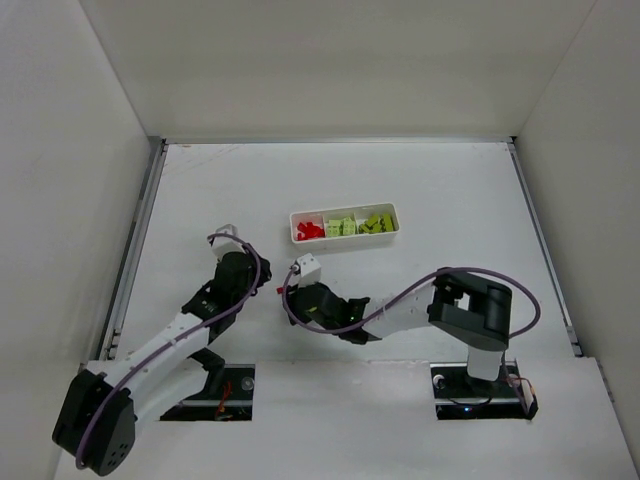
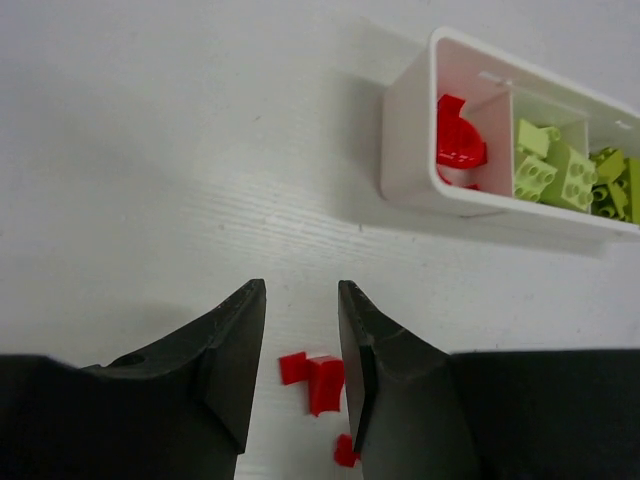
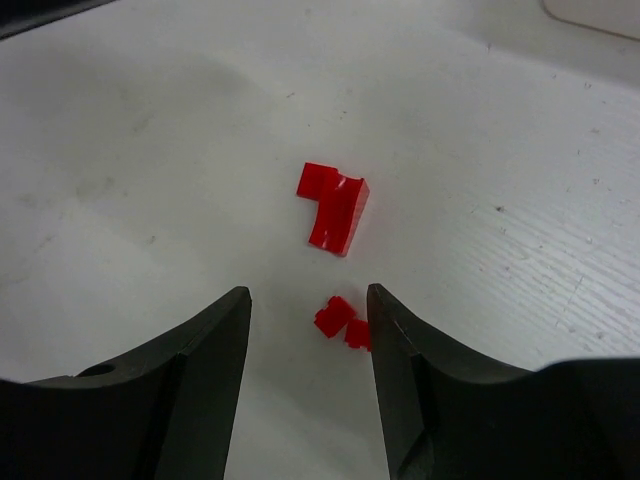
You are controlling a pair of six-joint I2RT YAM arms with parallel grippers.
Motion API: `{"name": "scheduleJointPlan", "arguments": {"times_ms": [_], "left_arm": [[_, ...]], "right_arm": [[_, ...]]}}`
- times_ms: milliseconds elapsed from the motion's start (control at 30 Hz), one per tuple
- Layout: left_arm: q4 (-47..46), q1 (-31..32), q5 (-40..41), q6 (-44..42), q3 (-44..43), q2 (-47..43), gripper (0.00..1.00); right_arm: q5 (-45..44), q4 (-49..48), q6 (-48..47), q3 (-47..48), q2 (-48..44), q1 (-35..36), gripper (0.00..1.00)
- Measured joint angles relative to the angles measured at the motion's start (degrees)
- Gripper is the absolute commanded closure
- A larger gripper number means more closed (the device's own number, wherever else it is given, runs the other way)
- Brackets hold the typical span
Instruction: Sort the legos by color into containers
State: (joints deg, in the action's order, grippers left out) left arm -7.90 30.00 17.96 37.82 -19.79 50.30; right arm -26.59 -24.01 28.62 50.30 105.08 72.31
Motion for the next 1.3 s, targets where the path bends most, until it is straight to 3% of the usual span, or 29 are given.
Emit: {"name": "scheduleJointPlan", "arguments": {"times_ms": [333,633,767,1100,1300], "left_arm": [[7.0,0.9,-0.5,3.4,4.1,-8.2,0.69],[9.2,3.8,-0.4,5.3,5.7,-7.7,0.7],[9.3,4.5,-0.2,5.6,5.7,-7.6,0.7],[9.4,7.4,0.5,5.6,5.7,-4.0,0.68],[9.0,10.6,2.4,5.5,5.2,-1.2,0.65]], "right_arm": [[1.6,1.1,-1.6,5.9,6.3,-3.9,0.51],[1.4,3.0,-3.1,8.4,7.9,-3.9,0.69],[0.9,3.3,-3.1,8.3,7.7,-3.9,0.72],[0.0,5.1,-3.4,2.1,-4.7,-4.5,0.73],[0.0,4.1,-5.1,1.5,-10.6,-11.9,0.73]]}}
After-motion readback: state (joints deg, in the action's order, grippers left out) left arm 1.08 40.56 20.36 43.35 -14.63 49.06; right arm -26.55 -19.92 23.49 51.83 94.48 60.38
